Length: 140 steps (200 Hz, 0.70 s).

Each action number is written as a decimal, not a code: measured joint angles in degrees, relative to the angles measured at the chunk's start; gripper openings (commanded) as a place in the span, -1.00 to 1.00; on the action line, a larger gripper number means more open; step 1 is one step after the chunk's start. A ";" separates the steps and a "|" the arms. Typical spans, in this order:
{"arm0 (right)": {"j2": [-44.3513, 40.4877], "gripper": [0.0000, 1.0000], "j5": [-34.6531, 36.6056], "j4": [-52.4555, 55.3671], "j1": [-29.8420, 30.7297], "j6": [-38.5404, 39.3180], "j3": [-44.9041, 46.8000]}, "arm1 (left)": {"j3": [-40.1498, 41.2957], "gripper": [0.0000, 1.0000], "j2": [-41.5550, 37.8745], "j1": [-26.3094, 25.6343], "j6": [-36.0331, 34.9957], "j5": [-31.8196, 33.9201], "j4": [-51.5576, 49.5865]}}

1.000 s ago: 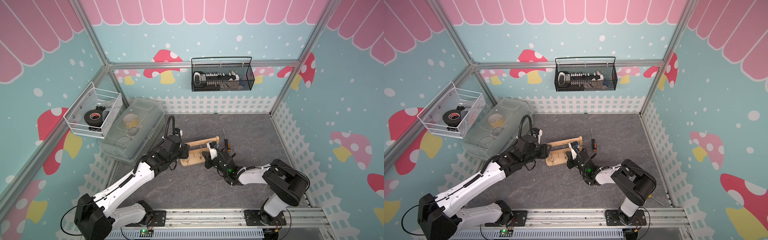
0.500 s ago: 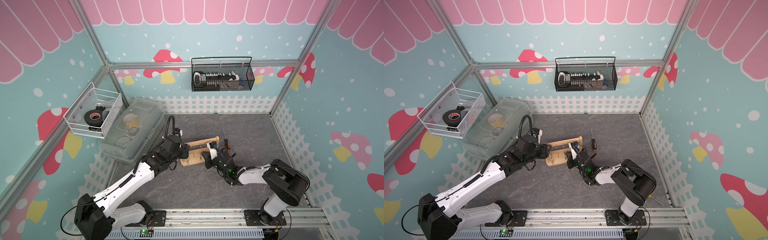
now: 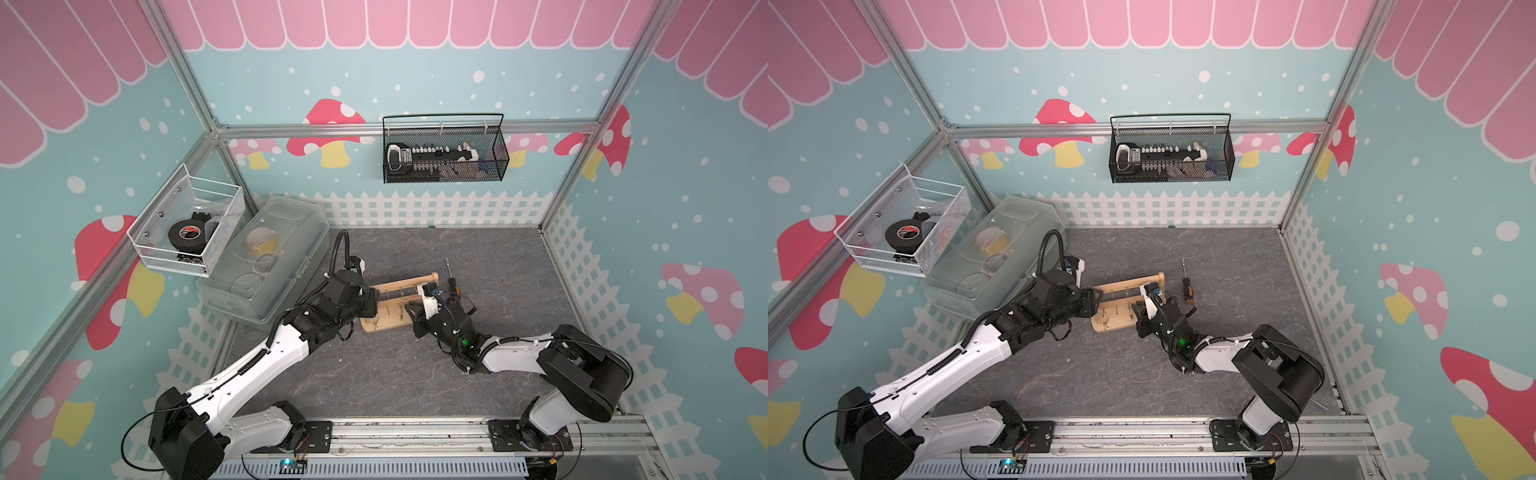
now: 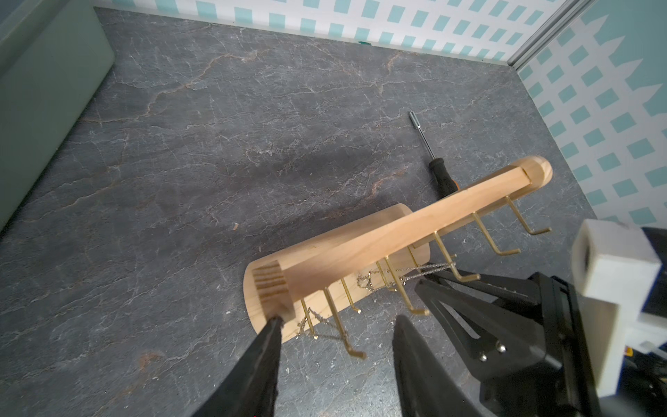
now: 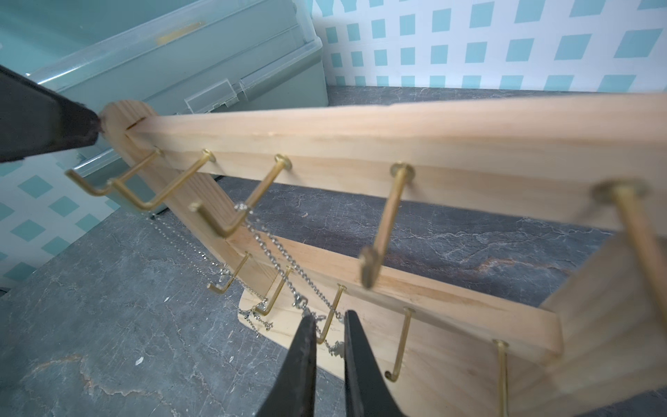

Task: Hang the necklace on the jewelry display stand
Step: Hang the necklace on the stand.

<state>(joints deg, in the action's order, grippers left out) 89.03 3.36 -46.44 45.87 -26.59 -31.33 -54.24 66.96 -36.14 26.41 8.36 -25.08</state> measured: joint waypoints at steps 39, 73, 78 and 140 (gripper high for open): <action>-4.04 -0.43 0.24 3.15 0.00 0.13 0.85 | -0.11 0.11 0.00 -0.33 0.39 0.11 -0.61; -11.52 -0.25 0.24 11.47 0.00 -0.39 0.98 | -1.46 0.20 -0.11 -1.70 0.46 1.16 -3.65; -13.11 -0.23 0.26 13.51 0.00 -0.52 0.92 | -1.86 0.22 -0.20 -2.03 0.48 1.40 -4.17; -29.42 -0.12 2.36 50.21 -0.85 -3.96 -8.13 | -8.48 0.19 -2.89 -6.80 0.61 3.39 -12.46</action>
<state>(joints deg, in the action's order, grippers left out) 59.61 5.72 3.77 45.01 -30.55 -39.46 -62.72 64.07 -42.94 27.03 11.75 -37.54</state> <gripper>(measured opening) 0.430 0.610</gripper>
